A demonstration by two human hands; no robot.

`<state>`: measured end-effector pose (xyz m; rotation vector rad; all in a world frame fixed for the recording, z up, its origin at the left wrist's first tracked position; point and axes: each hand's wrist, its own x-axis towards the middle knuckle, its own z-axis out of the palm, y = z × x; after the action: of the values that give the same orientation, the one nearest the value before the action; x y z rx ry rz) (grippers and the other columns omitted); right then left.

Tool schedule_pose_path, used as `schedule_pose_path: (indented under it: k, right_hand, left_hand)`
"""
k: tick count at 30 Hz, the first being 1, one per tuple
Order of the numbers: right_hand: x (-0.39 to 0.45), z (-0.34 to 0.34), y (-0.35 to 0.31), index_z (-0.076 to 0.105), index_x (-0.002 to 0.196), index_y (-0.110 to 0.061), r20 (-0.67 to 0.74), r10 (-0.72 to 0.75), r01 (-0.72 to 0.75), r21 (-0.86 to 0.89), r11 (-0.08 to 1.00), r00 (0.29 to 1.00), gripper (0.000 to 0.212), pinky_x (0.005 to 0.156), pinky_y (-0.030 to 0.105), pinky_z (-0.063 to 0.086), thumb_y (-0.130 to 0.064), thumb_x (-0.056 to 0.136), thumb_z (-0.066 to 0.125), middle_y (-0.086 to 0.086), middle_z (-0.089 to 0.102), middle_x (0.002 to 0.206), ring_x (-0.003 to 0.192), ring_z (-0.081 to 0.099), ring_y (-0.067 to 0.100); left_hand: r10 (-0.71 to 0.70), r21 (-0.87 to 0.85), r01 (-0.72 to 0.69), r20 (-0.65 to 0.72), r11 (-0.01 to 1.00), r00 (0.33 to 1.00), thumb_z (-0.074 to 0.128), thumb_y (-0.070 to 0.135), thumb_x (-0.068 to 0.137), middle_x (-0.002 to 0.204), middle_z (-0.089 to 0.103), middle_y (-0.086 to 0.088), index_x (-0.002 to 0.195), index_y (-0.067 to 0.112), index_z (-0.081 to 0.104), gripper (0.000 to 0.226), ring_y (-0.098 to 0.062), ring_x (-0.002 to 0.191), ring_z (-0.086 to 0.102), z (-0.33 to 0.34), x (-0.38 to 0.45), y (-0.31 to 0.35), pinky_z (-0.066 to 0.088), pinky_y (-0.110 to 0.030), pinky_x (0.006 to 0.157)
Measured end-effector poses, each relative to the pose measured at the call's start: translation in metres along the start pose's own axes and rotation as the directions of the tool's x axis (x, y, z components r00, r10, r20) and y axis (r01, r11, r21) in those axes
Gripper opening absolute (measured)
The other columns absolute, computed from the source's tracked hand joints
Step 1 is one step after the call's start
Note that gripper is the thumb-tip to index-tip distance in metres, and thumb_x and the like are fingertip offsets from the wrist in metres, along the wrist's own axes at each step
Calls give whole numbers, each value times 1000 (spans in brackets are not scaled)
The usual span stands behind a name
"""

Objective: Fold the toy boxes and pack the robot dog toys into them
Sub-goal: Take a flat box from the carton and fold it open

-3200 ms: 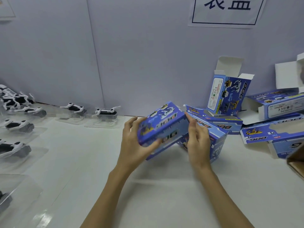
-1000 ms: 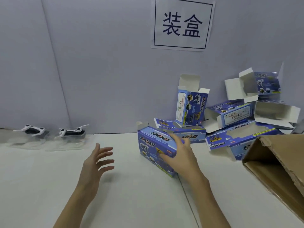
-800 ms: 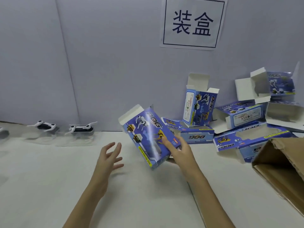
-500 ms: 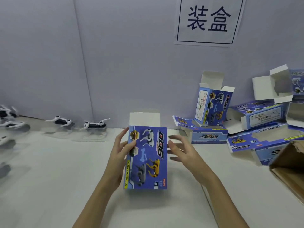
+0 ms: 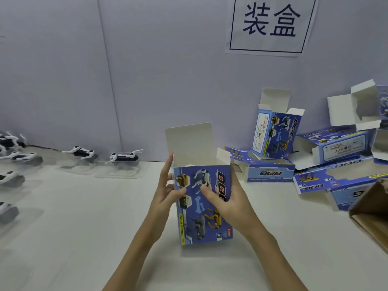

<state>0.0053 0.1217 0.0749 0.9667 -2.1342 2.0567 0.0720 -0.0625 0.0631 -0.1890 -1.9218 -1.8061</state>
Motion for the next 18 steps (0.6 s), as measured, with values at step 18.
schedule_pose_path:
  k: [18]
  right_hand:
    - [-2, 2, -8, 62, 124, -36, -167, -159, 163, 10, 987, 973, 27, 75, 35, 65, -40, 97, 61, -15, 49, 148, 132, 58, 18]
  left_hand:
    - [82, 40, -79, -101, 996, 991, 74, 56, 82, 151, 39, 28, 118, 45, 61, 40, -8, 133, 55, 14, -4, 16, 58, -57, 95]
